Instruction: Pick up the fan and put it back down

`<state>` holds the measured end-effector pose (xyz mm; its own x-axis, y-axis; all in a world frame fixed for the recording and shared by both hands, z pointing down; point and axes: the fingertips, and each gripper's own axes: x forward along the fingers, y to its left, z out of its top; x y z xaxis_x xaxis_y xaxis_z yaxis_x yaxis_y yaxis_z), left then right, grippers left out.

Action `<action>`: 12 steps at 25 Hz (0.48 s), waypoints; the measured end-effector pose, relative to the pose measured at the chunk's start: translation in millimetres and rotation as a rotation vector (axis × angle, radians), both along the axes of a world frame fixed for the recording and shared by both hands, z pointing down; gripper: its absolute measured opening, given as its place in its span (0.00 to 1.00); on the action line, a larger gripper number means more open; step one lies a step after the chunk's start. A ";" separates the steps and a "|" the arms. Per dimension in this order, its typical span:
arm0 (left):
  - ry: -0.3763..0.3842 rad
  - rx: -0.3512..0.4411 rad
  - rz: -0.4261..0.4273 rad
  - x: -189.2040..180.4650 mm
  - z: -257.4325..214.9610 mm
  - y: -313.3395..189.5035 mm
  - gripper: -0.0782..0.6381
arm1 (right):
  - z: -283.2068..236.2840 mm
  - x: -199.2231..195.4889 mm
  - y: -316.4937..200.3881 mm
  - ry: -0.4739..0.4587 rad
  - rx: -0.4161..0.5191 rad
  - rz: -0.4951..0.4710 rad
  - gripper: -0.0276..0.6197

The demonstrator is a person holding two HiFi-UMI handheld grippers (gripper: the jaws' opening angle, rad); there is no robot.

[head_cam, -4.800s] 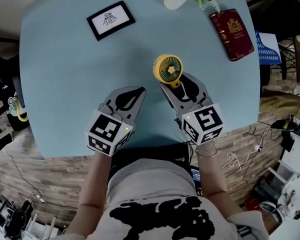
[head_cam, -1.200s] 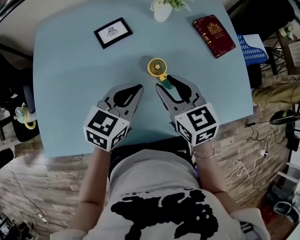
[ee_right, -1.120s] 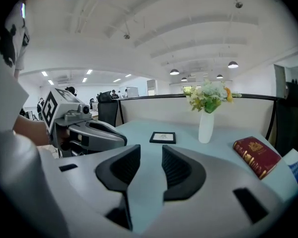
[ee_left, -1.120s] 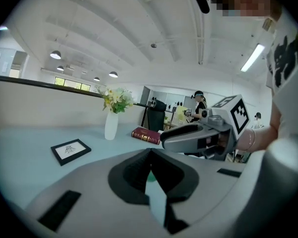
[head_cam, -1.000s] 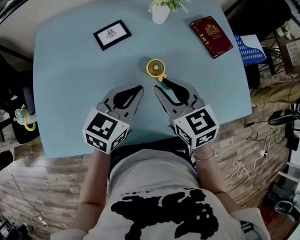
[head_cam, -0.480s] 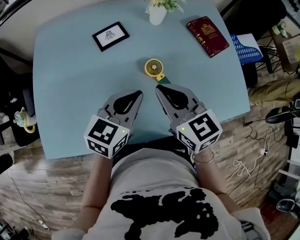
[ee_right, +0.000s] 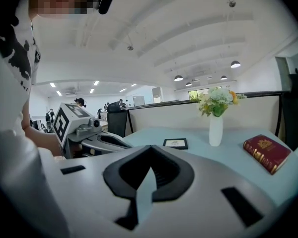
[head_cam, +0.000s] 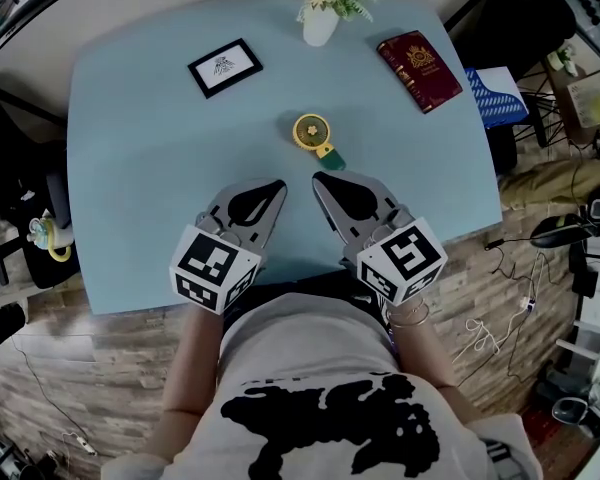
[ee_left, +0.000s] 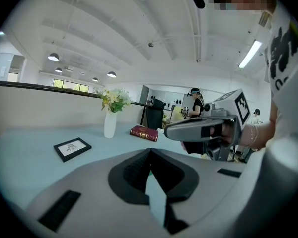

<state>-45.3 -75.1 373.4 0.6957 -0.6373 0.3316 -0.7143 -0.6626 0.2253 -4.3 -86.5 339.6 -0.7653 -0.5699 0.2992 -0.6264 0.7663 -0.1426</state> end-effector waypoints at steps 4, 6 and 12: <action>-0.005 -0.005 0.004 -0.4 1.6 -0.9 0.12 | 3.7 1.9 -0.8 0.016 -0.004 -0.011 0.05; -0.004 -0.008 0.005 -0.3 2.1 -1.8 0.12 | 4.3 2.8 -2.0 0.026 0.001 -0.011 0.05; 0.000 -0.007 0.001 -0.7 2.2 -3.0 0.12 | 6.6 4.1 -3.0 0.025 -0.001 -0.005 0.05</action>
<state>-46.0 -78.1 375.7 0.6963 -0.6341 0.3363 -0.7137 -0.6616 0.2303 -0.2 -89.5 346.2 -0.7603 -0.5661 0.3186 -0.6261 0.7693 -0.1273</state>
